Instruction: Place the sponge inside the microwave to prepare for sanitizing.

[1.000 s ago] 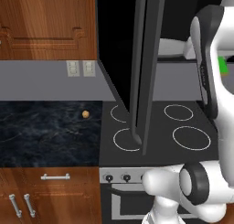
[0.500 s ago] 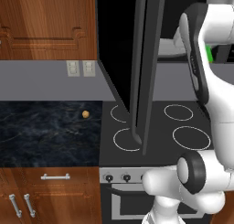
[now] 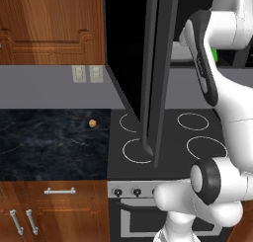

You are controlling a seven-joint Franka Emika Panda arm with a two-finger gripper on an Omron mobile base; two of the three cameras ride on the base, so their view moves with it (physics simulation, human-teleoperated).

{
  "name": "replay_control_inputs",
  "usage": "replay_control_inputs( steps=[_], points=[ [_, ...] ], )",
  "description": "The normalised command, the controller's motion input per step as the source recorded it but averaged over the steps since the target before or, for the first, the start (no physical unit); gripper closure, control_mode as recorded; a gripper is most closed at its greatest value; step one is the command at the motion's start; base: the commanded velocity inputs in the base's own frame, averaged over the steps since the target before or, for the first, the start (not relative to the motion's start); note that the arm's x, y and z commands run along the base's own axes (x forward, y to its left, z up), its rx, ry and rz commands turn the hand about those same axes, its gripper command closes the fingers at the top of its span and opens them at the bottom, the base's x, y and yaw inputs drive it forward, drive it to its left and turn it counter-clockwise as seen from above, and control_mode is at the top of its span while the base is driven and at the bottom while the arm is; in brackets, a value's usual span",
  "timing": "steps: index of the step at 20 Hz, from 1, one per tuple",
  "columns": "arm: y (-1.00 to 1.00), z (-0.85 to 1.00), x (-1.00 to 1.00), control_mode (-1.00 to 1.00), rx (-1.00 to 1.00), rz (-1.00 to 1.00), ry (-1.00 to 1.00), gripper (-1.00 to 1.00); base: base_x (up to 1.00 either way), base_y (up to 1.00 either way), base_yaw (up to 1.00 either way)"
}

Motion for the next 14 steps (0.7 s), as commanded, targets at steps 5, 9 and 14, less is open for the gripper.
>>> replay_control_inputs(
  steps=[5,9,14],
  points=[
    [0.00,0.00,0.58,-1.00,0.00,0.00,0.03,1.00,0.00,0.00,0.00],
    [0.00,0.00,0.62,-1.00,0.00,0.00,0.04,1.00,0.00,0.00,0.00],
    [0.00,0.05,0.64,-1.00,0.00,0.00,0.11,1.00,0.00,0.00,0.00]
  ],
)
